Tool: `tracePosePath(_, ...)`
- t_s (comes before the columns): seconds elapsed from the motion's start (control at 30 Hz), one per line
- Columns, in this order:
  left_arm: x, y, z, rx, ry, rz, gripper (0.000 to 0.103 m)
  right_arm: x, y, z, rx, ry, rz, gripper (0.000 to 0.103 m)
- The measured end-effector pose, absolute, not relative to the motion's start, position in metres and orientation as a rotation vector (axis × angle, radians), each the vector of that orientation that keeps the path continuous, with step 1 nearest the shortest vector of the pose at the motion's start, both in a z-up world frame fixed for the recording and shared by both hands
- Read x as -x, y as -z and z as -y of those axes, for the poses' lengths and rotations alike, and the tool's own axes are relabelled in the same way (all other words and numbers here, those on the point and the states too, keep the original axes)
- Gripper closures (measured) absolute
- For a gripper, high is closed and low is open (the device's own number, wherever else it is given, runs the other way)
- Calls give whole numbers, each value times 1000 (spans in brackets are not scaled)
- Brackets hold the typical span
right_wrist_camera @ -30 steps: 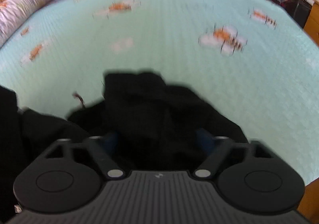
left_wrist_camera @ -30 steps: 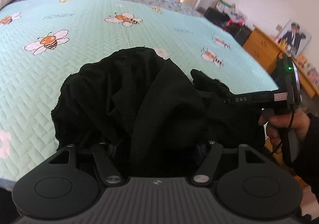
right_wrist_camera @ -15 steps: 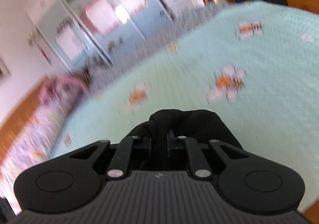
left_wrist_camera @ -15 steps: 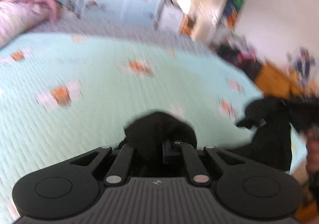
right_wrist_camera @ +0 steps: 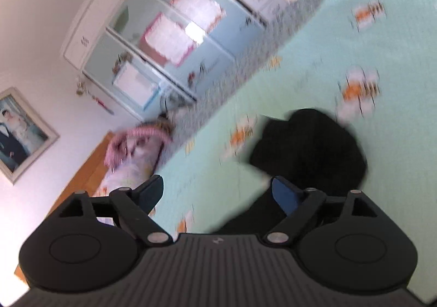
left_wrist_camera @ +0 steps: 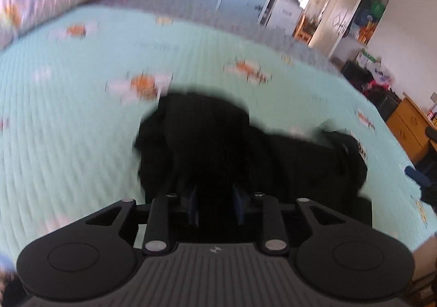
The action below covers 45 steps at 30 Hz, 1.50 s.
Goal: Fold clothes
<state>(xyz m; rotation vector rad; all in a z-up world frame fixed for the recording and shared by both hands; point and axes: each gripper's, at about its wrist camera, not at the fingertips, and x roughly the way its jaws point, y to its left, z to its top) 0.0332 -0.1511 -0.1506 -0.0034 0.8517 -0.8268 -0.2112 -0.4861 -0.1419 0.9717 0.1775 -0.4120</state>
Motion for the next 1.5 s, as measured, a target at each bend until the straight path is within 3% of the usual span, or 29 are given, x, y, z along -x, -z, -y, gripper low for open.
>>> tracePosePath(0.07, -27, 156, 142, -2, 832, -866, 64, 213, 157, 478, -943, 440, -277, 16)
tracePosePath(0.27, -24, 150, 143, -36, 804, -847, 60, 205, 197, 458, -865, 524, -553, 16)
tracePosePath(0.5, -12, 140, 129, -5, 816, -818, 56, 176, 181, 409, -766, 375, -559, 16)
tracePosePath(0.83, -15, 143, 93, 56, 723, -856, 56, 27, 180, 368, -682, 171, -693, 14)
tracePosePath(0.87, -15, 143, 91, 59, 722, -858, 56, 11, 191, 368, -710, 174, -759, 35)
tracePosePath(0.9, -15, 141, 90, 62, 723, -857, 56, 3, 199, 371, -738, 171, -797, 79)
tracePosePath(0.93, -15, 140, 87, 67, 724, -854, 56, -1, 203, 375, -764, 167, -815, 85)
tracePosePath(1.07, -18, 138, 80, 93, 730, -847, 54, 54, 161, 418, -841, 239, -576, 91)
tracePosePath(1.23, -16, 139, 94, 111, 784, -843, 54, 177, 100, 478, -820, 430, -286, 92)
tracePosePath(1.33, -8, 140, 116, 98, 850, -845, 54, 238, 102, 506, -830, 536, -288, 92)
tracePosePath(1.5, 20, 131, 165, 9, 1047, -837, 54, 278, 173, 513, -1012, 616, -404, 91)
